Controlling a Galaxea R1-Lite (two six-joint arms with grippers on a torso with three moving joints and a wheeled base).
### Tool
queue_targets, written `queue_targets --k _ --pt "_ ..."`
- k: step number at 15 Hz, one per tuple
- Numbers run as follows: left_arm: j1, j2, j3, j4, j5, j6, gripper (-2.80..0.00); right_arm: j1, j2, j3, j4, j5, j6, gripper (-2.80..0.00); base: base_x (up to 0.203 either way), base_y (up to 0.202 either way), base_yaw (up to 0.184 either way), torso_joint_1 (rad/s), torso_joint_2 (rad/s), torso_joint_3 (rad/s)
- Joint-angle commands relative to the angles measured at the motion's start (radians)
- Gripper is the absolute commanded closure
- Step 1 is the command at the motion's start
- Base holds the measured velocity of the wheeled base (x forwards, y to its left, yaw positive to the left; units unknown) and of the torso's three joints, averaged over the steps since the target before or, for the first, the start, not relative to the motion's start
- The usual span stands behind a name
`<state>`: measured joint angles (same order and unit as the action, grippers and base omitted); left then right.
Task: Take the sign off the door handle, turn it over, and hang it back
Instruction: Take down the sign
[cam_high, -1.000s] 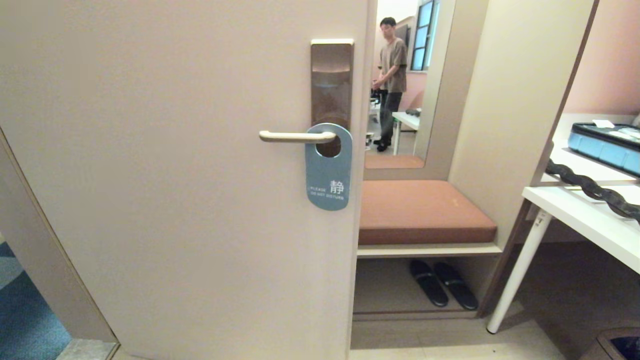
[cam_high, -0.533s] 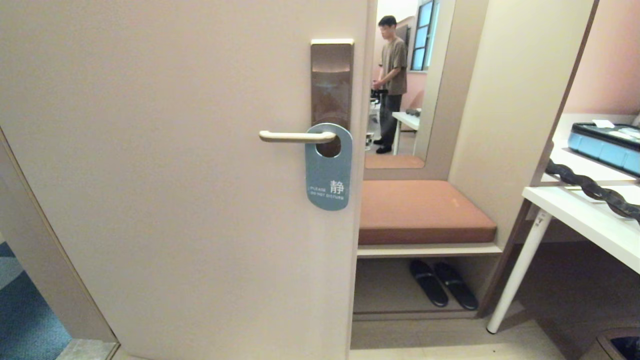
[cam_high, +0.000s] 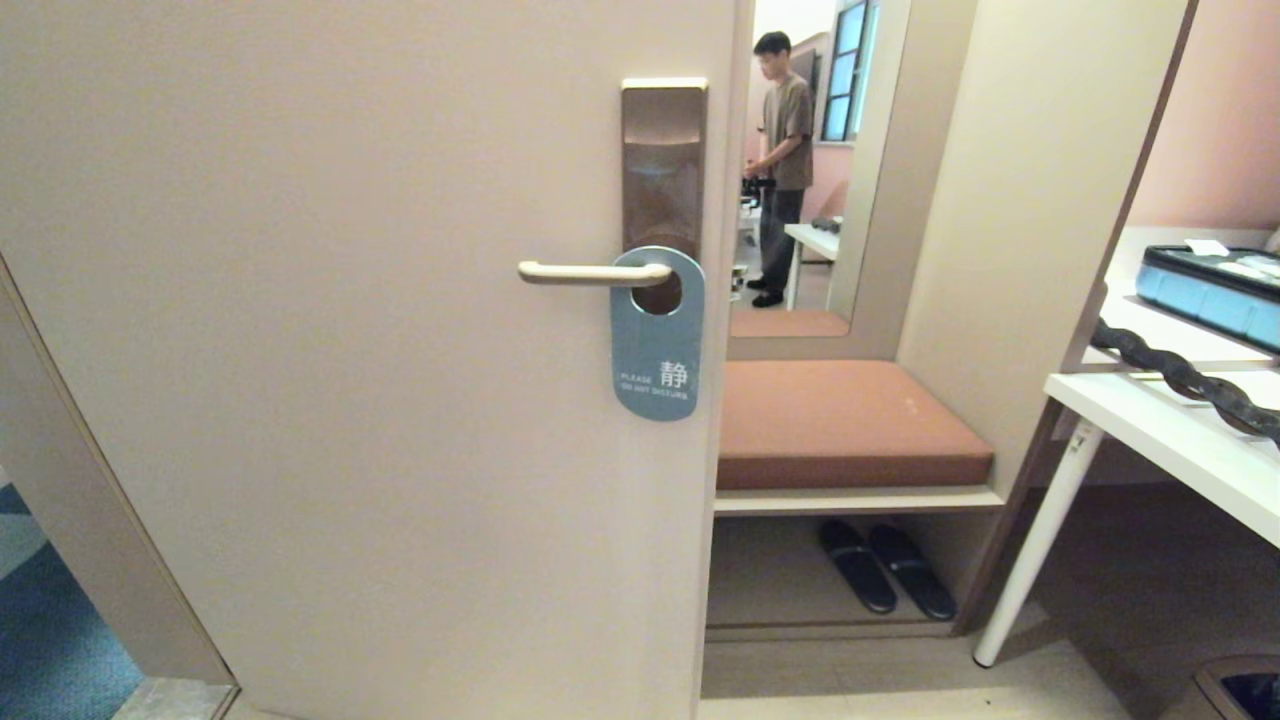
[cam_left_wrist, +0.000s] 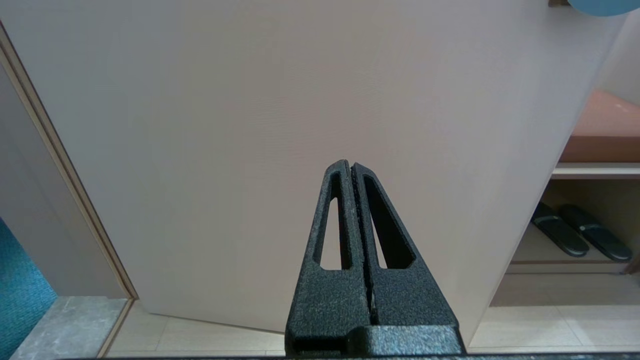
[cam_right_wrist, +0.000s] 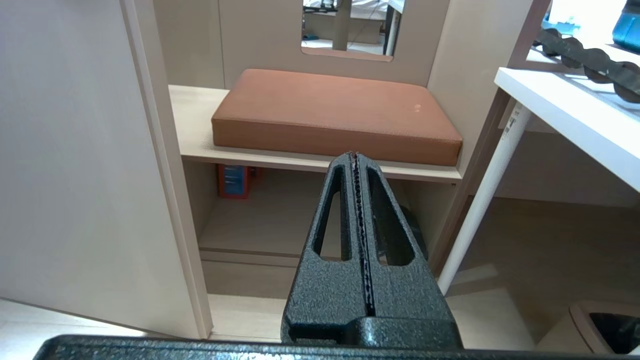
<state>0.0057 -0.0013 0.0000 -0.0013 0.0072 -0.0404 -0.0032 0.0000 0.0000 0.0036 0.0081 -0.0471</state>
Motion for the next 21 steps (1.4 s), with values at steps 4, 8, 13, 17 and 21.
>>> queue_targets --k 4,8,13,17,21 --pt "0.000 0.001 0.000 0.000 0.000 -0.001 0.00 0.000 0.000 -0.040 -0.001 0.004 -0.005 0.00 0.000 0.000 0.000 0.000 0.00 0.000" --pt "0.000 0.001 0.000 0.000 0.000 0.000 0.00 0.000 0.005 -0.117 0.008 0.033 -0.002 0.00 0.000 0.000 0.000 0.000 0.00 0.000" --pt "0.000 0.001 0.000 0.000 0.000 -0.001 0.00 0.007 0.136 -0.242 0.006 0.034 -0.001 0.00 0.000 0.000 0.000 0.000 0.00 0.000" --pt "0.000 0.001 0.000 0.000 0.000 -0.001 0.00 0.027 0.322 -0.374 0.000 0.028 0.003 0.00 0.000 0.000 0.000 0.000 0.00 0.000" --pt "0.000 0.001 0.000 0.000 0.000 -0.001 0.00 0.029 0.507 -0.457 -0.070 0.026 0.006 0.00 0.000 0.000 0.000 0.000 0.00 0.000"
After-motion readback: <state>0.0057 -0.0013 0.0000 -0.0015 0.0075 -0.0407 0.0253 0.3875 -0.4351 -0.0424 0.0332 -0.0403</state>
